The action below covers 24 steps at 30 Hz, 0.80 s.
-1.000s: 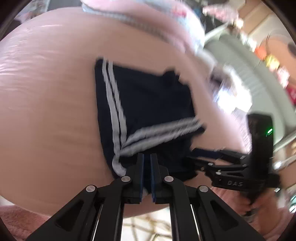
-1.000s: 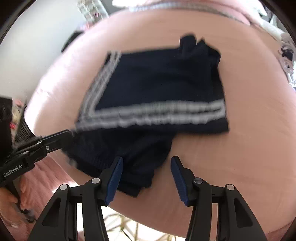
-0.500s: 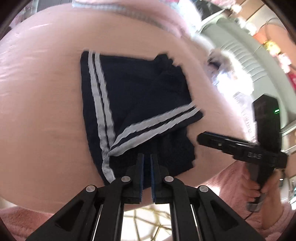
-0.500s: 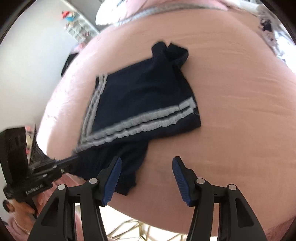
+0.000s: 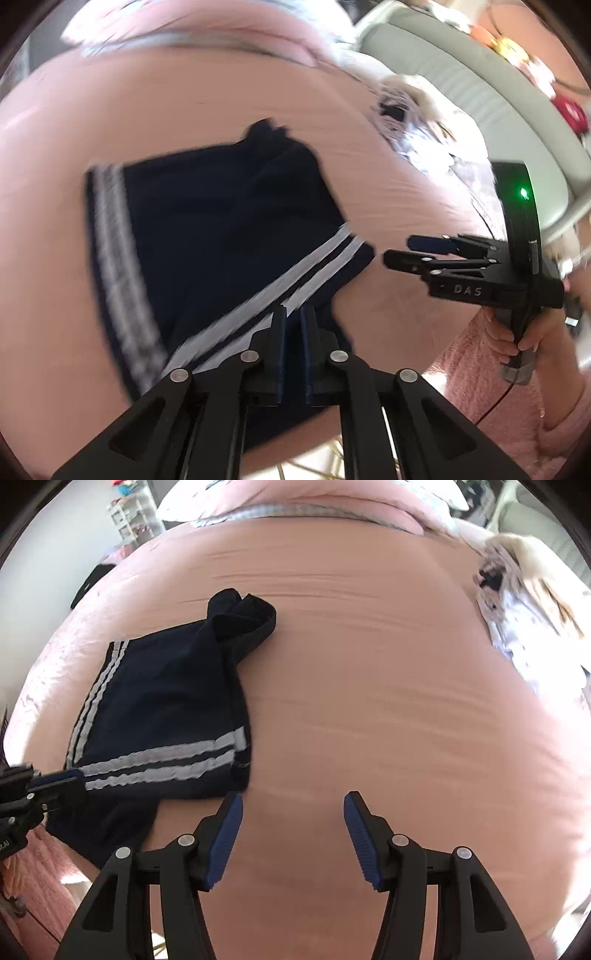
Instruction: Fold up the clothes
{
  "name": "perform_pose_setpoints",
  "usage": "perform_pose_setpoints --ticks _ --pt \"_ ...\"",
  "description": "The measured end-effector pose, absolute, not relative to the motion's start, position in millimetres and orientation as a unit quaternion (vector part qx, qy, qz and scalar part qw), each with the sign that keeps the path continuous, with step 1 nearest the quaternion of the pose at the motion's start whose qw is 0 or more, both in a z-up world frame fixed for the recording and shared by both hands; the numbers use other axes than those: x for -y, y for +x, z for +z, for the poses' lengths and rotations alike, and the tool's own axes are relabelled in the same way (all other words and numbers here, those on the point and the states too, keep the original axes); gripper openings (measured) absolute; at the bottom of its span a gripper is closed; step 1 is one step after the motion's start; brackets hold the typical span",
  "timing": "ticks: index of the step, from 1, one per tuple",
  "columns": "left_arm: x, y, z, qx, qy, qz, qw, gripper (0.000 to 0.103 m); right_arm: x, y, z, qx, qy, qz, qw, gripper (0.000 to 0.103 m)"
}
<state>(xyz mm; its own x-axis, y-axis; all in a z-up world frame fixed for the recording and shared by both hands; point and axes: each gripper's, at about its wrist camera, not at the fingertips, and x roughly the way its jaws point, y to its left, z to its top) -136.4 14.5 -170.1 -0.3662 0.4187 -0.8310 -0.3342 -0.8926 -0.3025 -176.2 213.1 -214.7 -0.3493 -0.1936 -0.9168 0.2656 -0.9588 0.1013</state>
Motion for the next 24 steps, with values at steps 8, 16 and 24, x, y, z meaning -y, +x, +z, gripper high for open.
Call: perform_pose_setpoints --ticks 8,16,24 --pt "-75 -167 -195 -0.029 -0.515 0.821 0.243 0.022 -238 -184 -221 0.079 0.539 -0.822 0.166 0.056" --pt "-96 -165 -205 -0.058 -0.483 0.838 0.245 0.038 -261 -176 -229 0.14 0.537 -0.815 0.166 0.057" --pt "-94 -177 -203 -0.026 -0.476 0.848 0.233 0.004 -249 -181 -234 0.135 0.537 -0.816 0.164 0.057"
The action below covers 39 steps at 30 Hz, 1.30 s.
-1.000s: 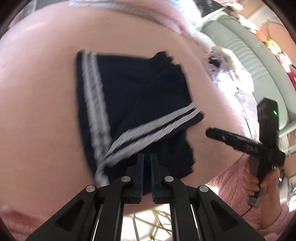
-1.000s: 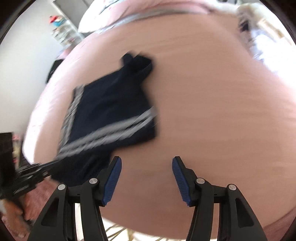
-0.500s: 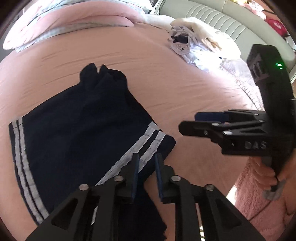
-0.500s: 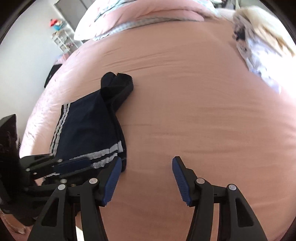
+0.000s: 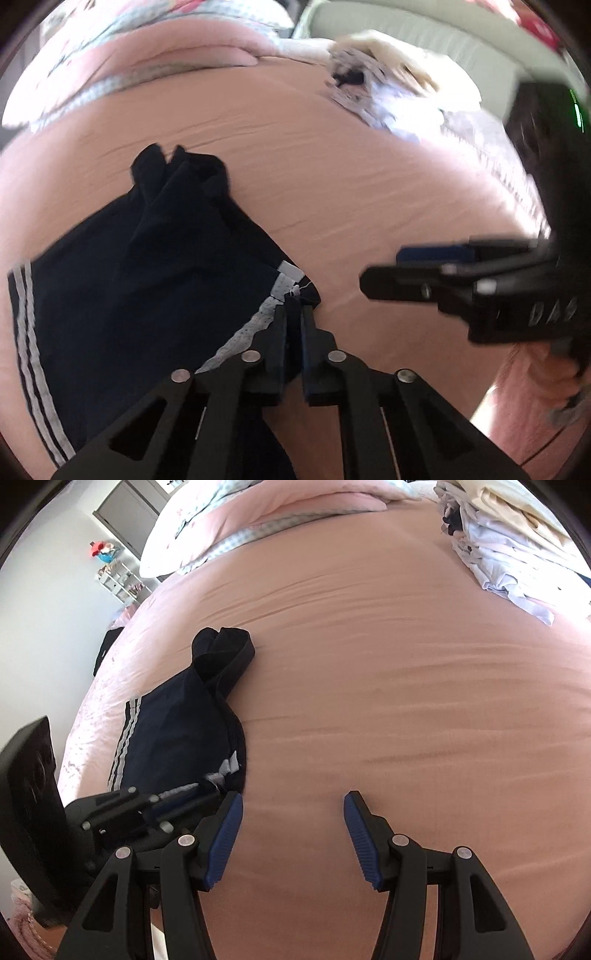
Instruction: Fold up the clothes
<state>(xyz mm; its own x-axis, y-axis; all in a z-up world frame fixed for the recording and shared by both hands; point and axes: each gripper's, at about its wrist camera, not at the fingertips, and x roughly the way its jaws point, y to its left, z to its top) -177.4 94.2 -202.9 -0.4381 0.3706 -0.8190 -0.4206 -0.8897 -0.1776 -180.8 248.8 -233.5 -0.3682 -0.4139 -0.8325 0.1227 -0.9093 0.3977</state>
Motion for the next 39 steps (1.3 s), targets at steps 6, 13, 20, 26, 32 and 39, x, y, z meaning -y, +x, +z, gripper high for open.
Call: perform_pose_setpoints --ticks 6,13,20,26,32,39 --pt "-47 -178 -167 0.013 -0.458 0.86 0.223 0.004 -239 -190 -227 0.128 0.543 -0.811 0.178 0.057" --pt "6 -179 -153 0.054 -0.449 0.867 0.211 0.004 -193 -217 -205 0.076 0.534 -0.815 0.209 0.057" --pt "55 -193 -150 0.058 -0.442 0.876 0.184 0.004 -145 -246 -195 0.042 0.531 -0.814 0.233 0.057" --pt "89 -212 -149 0.017 -0.461 0.867 0.187 0.004 -123 -257 -202 0.024 0.539 -0.807 0.239 0.057" --pt "105 -238 -158 -0.023 -0.485 0.853 0.192 0.004 -119 -275 -212 0.025 0.551 -0.803 0.224 0.057" --pt "104 -283 -191 -0.062 -0.522 0.831 0.181 0.006 -115 -318 -231 0.024 0.552 -0.812 0.188 0.057"
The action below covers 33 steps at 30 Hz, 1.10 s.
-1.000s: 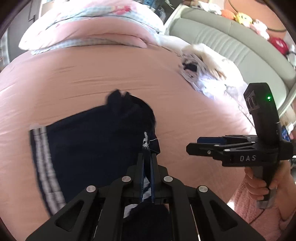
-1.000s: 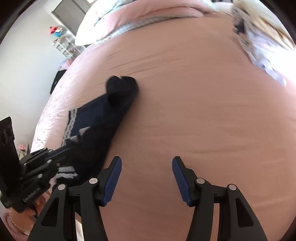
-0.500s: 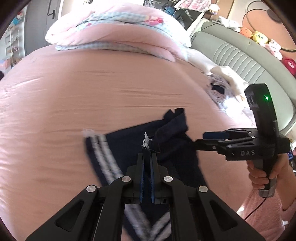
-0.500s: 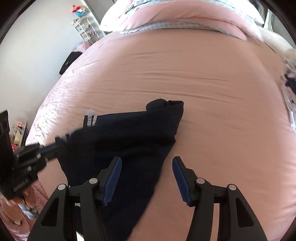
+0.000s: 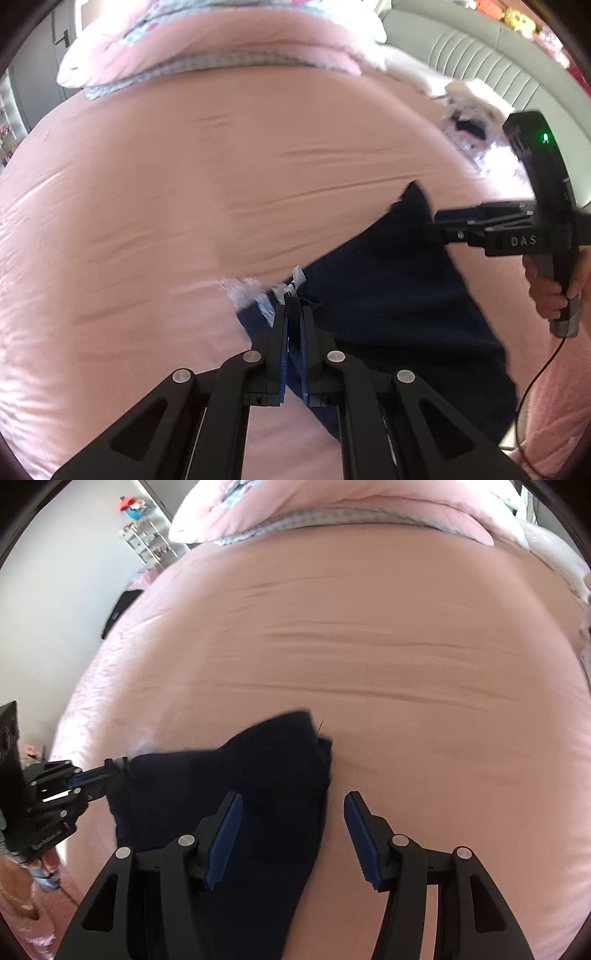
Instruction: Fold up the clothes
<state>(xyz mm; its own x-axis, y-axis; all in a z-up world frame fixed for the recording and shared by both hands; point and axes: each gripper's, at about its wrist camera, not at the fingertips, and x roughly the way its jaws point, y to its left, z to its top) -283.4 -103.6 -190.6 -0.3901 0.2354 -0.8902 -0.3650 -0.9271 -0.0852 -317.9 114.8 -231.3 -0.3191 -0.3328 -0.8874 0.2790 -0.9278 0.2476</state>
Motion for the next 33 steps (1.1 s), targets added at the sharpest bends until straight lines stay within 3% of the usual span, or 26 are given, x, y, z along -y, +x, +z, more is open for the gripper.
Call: perform_pose_setpoints --ticks 3,7,9,11,12,15,18,21,24,29,33 --pt "108 -296 -206 -0.057 -0.544 0.823 0.155 0.008 -114 -330 -240 0.011 0.556 -0.815 0.161 0.057" --pt "120 -290 -193 0.012 -0.509 0.847 0.153 0.009 -127 -326 -232 0.057 0.549 -0.817 0.167 0.057" --pt "126 -282 -180 0.037 -0.482 0.862 0.15 0.016 -131 -322 -227 0.063 0.543 -0.819 0.172 0.057" --pt "126 -272 -171 0.032 -0.469 0.87 0.148 0.035 -132 -318 -222 0.059 0.539 -0.822 0.173 0.057" --pt "124 -267 -168 0.024 -0.462 0.873 0.155 0.035 -132 -317 -221 0.057 0.538 -0.823 0.173 0.057" --pt "111 -257 -170 -0.016 -0.461 0.871 0.17 0.035 -134 -324 -228 0.046 0.55 -0.819 0.158 0.057" --pt "101 -263 -194 0.0 -0.498 0.838 0.225 0.035 -136 -332 -236 0.047 0.56 -0.814 0.147 0.057" --pt "95 -273 -218 -0.04 -0.529 0.825 0.193 0.025 -141 -335 -234 0.052 0.555 -0.818 0.143 0.057" --pt "107 -269 -201 -0.016 -0.521 0.839 0.155 0.024 -153 -333 -221 0.06 0.537 -0.831 0.129 0.057" --pt "91 -226 -179 -0.005 -0.49 0.85 0.191 0.024 -172 -285 -195 0.094 0.519 -0.834 0.161 0.057" --pt "50 -188 -188 -0.014 -0.511 0.832 0.218 0.024 -160 -224 -199 0.046 0.537 -0.825 0.172 0.057"
